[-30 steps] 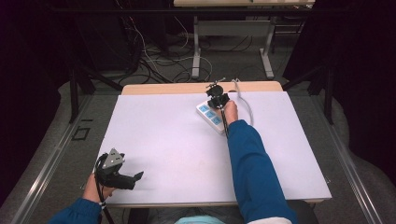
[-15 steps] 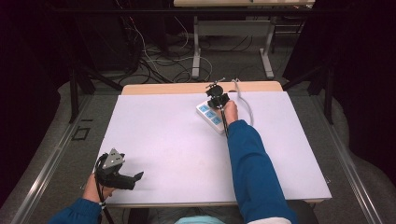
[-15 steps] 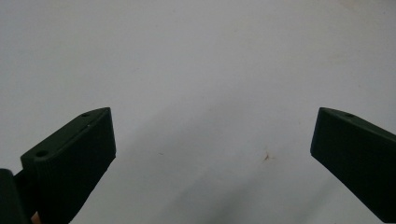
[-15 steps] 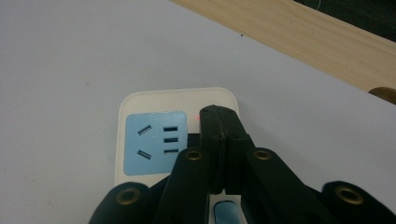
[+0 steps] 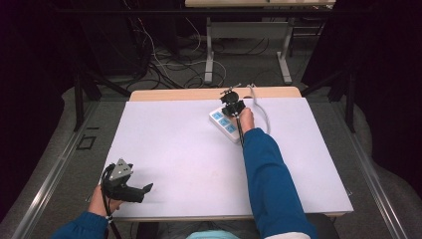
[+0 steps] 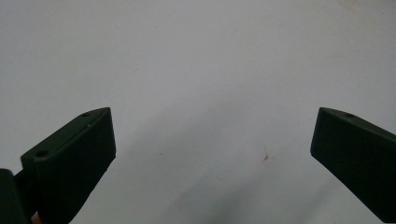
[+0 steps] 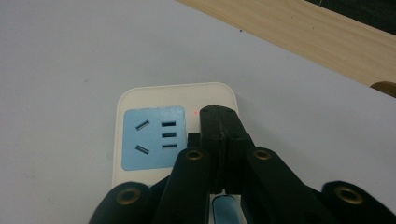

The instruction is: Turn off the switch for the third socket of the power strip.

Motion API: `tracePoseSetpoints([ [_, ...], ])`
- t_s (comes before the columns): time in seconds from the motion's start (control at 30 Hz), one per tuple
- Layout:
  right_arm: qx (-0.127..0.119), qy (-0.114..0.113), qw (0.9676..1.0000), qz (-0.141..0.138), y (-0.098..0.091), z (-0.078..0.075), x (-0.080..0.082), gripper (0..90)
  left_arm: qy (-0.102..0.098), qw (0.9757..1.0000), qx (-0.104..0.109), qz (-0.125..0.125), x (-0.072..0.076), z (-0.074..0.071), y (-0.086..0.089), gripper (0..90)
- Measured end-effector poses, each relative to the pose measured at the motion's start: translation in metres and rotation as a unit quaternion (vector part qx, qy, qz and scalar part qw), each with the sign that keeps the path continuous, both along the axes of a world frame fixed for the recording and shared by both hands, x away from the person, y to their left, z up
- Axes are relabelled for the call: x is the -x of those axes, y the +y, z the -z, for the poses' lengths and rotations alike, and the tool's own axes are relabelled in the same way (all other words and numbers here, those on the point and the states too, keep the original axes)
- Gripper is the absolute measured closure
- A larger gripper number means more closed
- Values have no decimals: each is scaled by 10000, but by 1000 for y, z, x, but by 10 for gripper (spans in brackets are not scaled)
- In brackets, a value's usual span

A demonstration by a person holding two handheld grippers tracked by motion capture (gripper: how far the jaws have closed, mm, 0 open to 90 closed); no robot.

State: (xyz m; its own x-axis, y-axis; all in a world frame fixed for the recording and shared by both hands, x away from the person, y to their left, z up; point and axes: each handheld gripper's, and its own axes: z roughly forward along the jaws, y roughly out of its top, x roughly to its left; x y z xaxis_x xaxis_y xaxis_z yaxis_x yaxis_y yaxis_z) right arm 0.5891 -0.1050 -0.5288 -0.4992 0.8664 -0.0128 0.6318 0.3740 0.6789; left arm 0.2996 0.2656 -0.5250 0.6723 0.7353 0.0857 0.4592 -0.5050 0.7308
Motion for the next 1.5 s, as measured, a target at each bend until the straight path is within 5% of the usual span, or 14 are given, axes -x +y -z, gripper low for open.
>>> tracePoseSetpoints([
  [1.5,51,-26,10000,16,3,0,2,900,-4,10000,-48,-1,1,0,0,3],
])
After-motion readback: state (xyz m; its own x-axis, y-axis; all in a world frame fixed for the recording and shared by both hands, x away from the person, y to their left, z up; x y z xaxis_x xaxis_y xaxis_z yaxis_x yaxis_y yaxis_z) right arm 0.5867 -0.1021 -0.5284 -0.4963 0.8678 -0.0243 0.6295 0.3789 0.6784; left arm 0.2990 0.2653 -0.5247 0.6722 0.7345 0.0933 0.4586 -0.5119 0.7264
